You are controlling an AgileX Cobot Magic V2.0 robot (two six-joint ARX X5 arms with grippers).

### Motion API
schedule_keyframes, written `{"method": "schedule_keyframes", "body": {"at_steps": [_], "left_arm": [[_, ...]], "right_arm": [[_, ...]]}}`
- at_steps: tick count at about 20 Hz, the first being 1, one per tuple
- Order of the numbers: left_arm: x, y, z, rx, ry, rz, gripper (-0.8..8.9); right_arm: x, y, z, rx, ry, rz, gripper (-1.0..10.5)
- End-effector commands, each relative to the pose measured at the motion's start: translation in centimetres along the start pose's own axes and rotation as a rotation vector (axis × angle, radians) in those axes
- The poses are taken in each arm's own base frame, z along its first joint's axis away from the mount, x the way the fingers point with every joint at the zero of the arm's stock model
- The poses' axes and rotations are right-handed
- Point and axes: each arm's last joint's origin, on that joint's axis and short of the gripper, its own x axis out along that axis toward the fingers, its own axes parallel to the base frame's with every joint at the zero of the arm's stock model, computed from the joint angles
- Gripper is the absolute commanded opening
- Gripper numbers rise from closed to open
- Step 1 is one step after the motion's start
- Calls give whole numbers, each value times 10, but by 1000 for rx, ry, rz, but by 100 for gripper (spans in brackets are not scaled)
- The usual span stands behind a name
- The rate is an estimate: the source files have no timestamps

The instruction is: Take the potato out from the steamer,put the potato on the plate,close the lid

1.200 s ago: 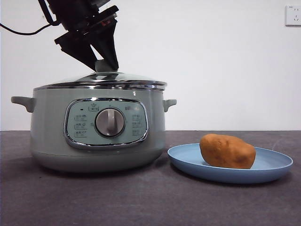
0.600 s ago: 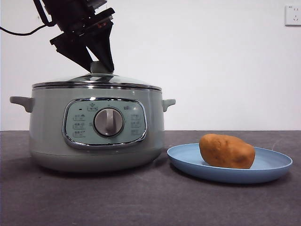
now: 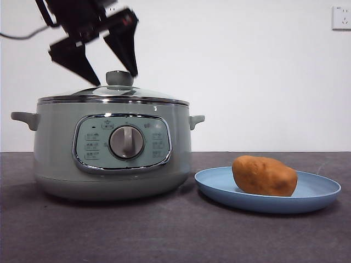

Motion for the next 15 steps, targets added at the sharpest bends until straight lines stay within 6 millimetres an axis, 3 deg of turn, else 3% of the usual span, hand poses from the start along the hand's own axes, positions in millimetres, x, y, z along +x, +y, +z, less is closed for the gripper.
{"method": "schedule_keyframes", "body": {"at_steps": [1, 5, 9, 11, 15], "left_arm": [[-45, -7, 10, 14, -136, 9, 512], [-143, -24, 6, 58, -384, 10, 512], [-232, -44, -35, 103, -567, -34, 511], [-258, -50, -57, 111, -601, -32, 512], [-272, -54, -77, 106, -577, -34, 498]], "right_arm": [[0, 0, 1, -4, -18, 5, 438], [0, 1, 8, -9, -82, 13, 438], [-3, 7, 16, -15, -168, 206, 438], [-4, 8, 18, -20, -194, 253, 438], [-4, 8, 20, -20, -218, 252, 437]]}}
